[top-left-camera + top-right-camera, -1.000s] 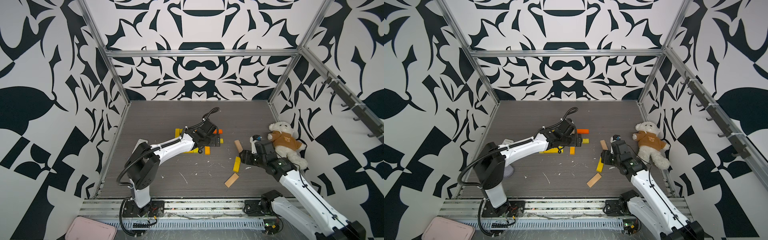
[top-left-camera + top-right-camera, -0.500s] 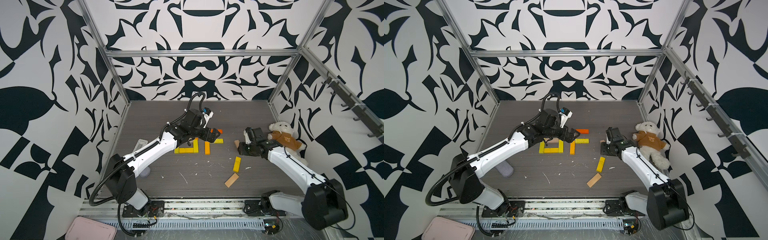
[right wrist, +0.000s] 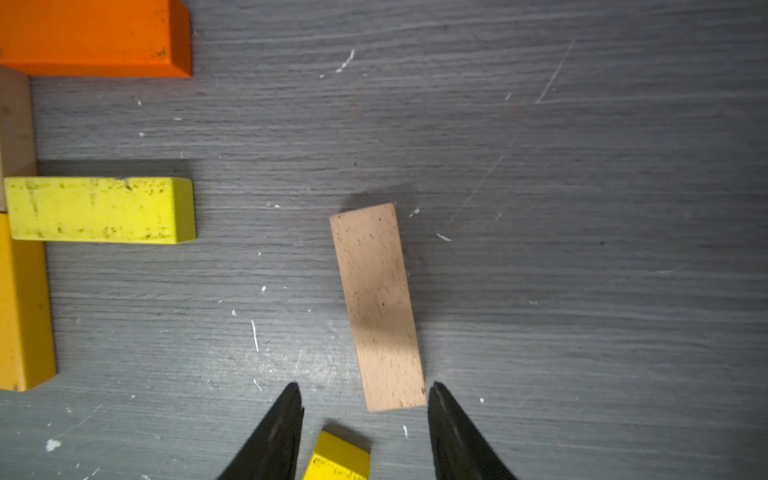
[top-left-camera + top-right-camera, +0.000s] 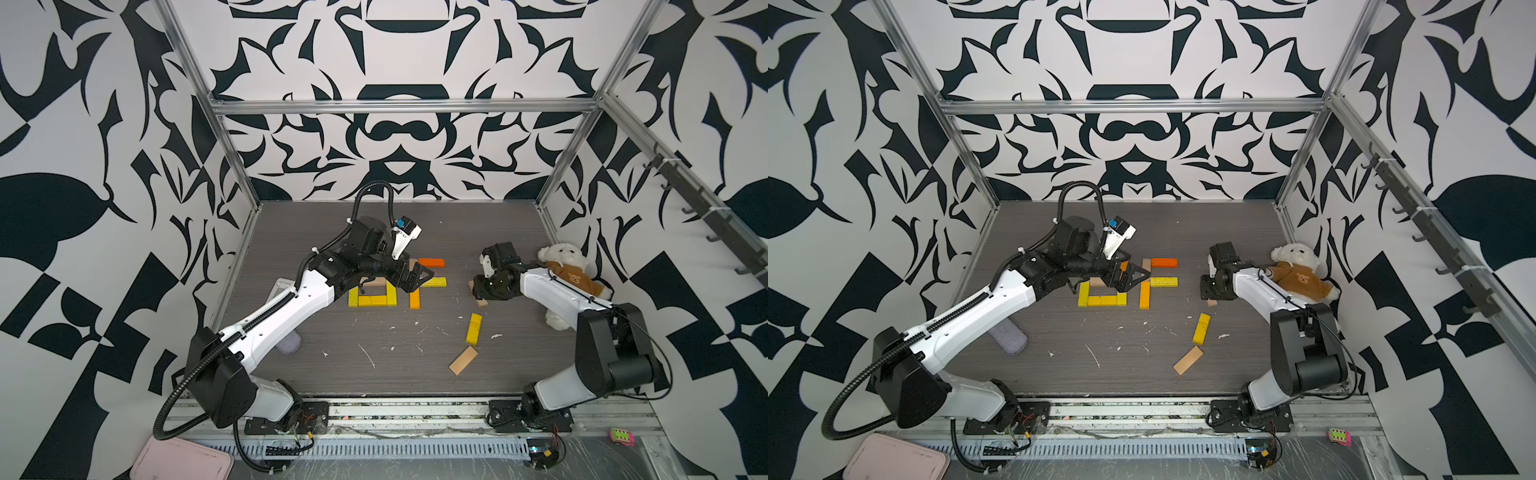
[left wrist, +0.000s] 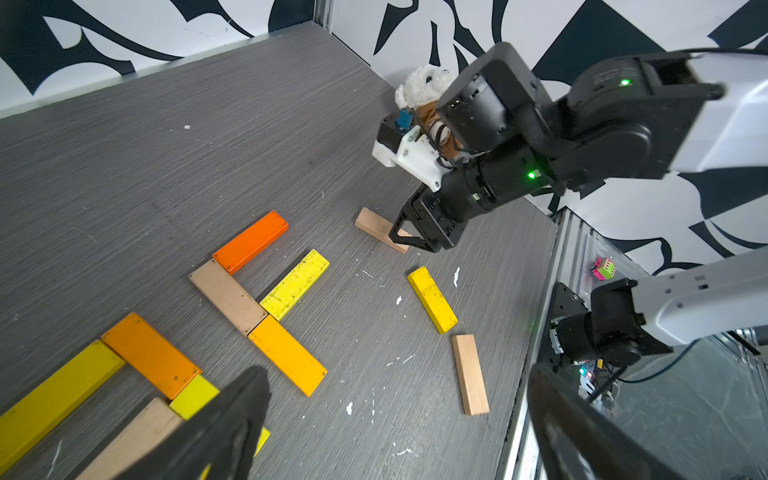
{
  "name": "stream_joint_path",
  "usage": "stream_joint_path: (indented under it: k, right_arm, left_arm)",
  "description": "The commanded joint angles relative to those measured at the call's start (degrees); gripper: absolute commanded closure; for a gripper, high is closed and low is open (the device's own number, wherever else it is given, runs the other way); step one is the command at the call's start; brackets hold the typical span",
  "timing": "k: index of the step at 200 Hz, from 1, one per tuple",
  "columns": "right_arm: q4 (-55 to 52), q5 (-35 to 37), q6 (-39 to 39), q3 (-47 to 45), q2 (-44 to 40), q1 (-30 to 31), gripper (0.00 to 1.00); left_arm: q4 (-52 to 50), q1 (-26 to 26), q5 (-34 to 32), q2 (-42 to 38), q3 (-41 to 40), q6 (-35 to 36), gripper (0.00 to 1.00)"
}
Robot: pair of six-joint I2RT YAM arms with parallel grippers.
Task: Assemble the number 8 with building blocks
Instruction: Pick up the building block from the center of the board.
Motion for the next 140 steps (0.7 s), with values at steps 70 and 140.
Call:
stream_joint_path:
  k: [70,140]
  right_arm:
    - [2.0,2.6,-1.9,3.6,6.6,-0.8,0.56]
    - [2.8,2.2,-2.0,4.6,9.1,-1.0,0.62]
  left_arm:
    - [0.6,0.0,1.7,-2.2,-2.1,2.5,0.01]
    - [0.2,0.0,2.6,-2.0,-1.9,3.3,0.01]
